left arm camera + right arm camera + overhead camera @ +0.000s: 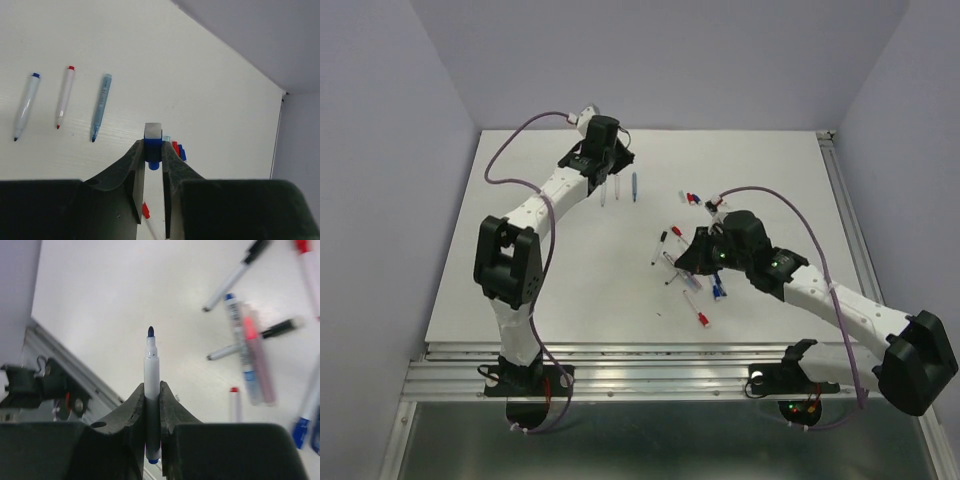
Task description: Open the pen caps
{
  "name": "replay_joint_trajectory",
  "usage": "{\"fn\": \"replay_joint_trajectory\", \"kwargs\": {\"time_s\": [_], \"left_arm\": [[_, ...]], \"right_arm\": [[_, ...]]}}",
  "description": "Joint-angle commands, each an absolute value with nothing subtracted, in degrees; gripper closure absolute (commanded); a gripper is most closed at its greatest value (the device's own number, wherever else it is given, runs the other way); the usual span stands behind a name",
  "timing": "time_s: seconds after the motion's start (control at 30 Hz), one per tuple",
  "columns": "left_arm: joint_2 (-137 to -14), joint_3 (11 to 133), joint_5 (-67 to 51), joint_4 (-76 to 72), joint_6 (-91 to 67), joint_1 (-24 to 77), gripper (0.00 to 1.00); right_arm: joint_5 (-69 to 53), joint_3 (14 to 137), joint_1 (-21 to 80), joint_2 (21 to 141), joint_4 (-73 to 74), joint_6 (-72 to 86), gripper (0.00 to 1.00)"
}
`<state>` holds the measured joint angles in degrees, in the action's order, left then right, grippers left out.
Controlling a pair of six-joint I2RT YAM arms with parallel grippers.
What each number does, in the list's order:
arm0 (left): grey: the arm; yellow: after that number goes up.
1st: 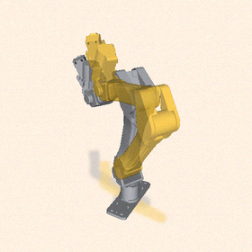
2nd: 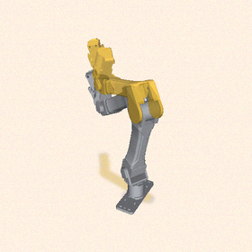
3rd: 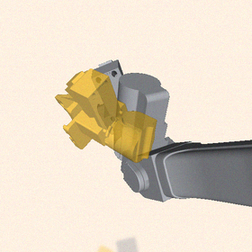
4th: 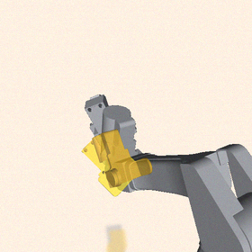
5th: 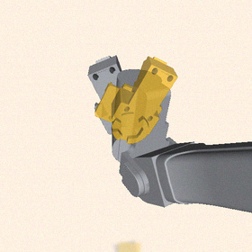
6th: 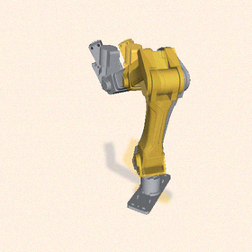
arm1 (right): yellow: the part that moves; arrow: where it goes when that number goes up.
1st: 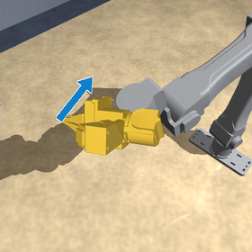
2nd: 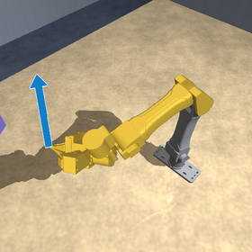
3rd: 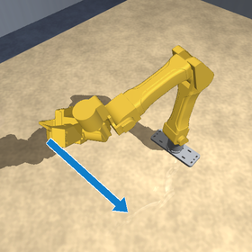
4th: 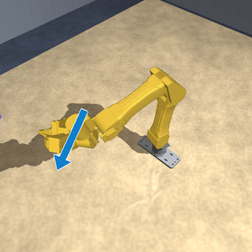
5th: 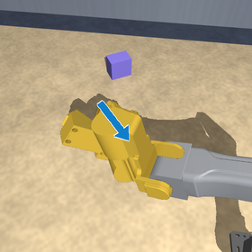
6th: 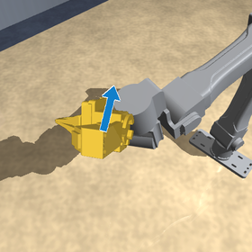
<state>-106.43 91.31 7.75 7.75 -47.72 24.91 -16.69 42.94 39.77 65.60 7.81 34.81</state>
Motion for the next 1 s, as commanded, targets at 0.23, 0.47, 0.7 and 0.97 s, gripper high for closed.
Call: {"fn": "replay_joint_trajectory", "kwargs": {"time_s": [0.23,0.47,0.7,0.97], "left_arm": [[-125.5,112.2,-1.2,15.6,-39.5,30.3,1.0],[-137.4,126.0,-1.8,22.8,-39.3,32.2,0.98],[-141.7,127.8,-2.4,23.6,-40.8,32.5,0.93],[-142.9,127.5,-2.7,23.6,-40.2,33.5,0.7]], "right_arm": [[12.6,48.9,33.1,60.8,13.2,32.6,0.99],[14.4,47.1,33.1,59.9,14.7,32.4,0.99],[15.4,46.7,33.1,58.7,14.6,31.8,0.99],[15.6,46.6,33.1,59.9,14.8,32.3,0.99]]}}
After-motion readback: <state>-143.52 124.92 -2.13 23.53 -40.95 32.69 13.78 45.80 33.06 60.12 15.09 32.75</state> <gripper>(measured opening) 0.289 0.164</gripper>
